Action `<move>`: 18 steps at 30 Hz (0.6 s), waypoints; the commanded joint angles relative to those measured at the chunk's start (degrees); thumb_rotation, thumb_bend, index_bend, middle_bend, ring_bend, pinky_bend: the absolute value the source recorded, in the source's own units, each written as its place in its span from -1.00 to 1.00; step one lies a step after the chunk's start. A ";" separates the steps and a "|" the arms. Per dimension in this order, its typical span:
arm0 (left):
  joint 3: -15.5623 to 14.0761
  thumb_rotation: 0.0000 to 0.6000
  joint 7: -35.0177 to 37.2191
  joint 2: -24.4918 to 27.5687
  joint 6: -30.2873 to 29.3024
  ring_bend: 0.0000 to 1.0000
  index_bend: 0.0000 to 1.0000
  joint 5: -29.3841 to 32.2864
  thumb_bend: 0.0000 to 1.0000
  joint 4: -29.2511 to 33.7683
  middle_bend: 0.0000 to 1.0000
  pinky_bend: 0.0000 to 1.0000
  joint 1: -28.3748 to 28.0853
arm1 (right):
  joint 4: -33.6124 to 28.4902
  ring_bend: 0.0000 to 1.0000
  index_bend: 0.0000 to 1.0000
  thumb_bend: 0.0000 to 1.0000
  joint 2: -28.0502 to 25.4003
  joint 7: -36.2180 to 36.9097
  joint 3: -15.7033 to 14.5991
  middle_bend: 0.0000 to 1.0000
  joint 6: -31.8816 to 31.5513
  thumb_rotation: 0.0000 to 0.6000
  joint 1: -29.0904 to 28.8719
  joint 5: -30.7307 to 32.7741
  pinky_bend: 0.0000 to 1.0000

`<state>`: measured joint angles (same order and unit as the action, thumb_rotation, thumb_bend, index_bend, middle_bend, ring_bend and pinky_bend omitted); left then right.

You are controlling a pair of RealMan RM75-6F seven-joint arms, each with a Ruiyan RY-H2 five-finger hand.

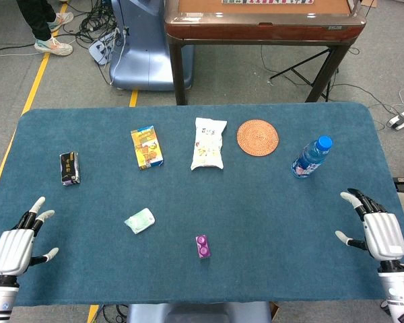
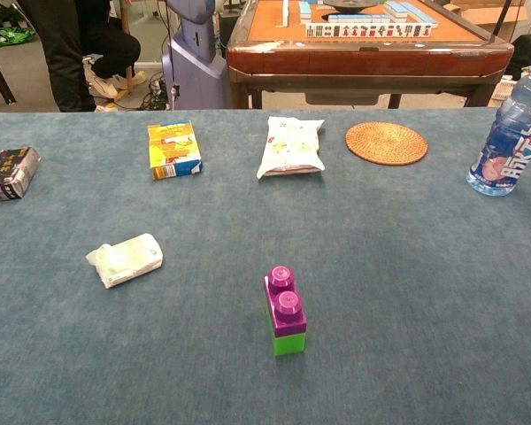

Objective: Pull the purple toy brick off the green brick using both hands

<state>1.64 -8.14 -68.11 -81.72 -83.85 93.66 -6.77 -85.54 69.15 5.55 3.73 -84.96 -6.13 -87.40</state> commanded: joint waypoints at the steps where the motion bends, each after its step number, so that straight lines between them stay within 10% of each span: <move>1: -0.06 1.00 -0.70 0.09 0.56 -0.70 -0.49 0.14 -0.99 0.32 -0.90 -0.05 -0.30 | 2.08 -0.57 -0.55 -1.00 1.35 -0.23 0.05 -0.64 -1.11 1.00 0.14 -0.71 -0.30; 7: -0.57 1.00 -1.72 -0.44 0.77 -0.69 -0.48 -0.26 -0.99 0.85 -0.90 -0.03 -0.34 | 1.29 -0.52 -0.48 -1.00 1.95 2.71 -0.05 -0.53 -0.59 1.00 -1.82 -3.84 -0.11; 11: -0.89 1.00 -1.37 -1.29 0.97 -0.69 -0.47 -0.16 -0.99 0.26 -0.90 -0.03 -0.20 | -2.41 0.06 -0.44 -1.00 1.50 -0.51 0.17 -0.03 -0.02 1.00 -4.07 -7.16 0.54; 18: -1.17 1.00 -0.66 -1.68 0.98 -0.69 -0.47 -0.24 -0.99 -1.12 -0.90 -0.02 0.00 | -11.80 0.76 -0.44 -1.00 1.91 -8.55 -0.30 0.66 7.80 1.00 -10.11 -11.23 0.99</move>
<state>0.47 -8.93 -69.76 -80.71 -84.14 92.63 -6.82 -94.68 70.71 -0.31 3.56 -79.89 -13.96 -97.11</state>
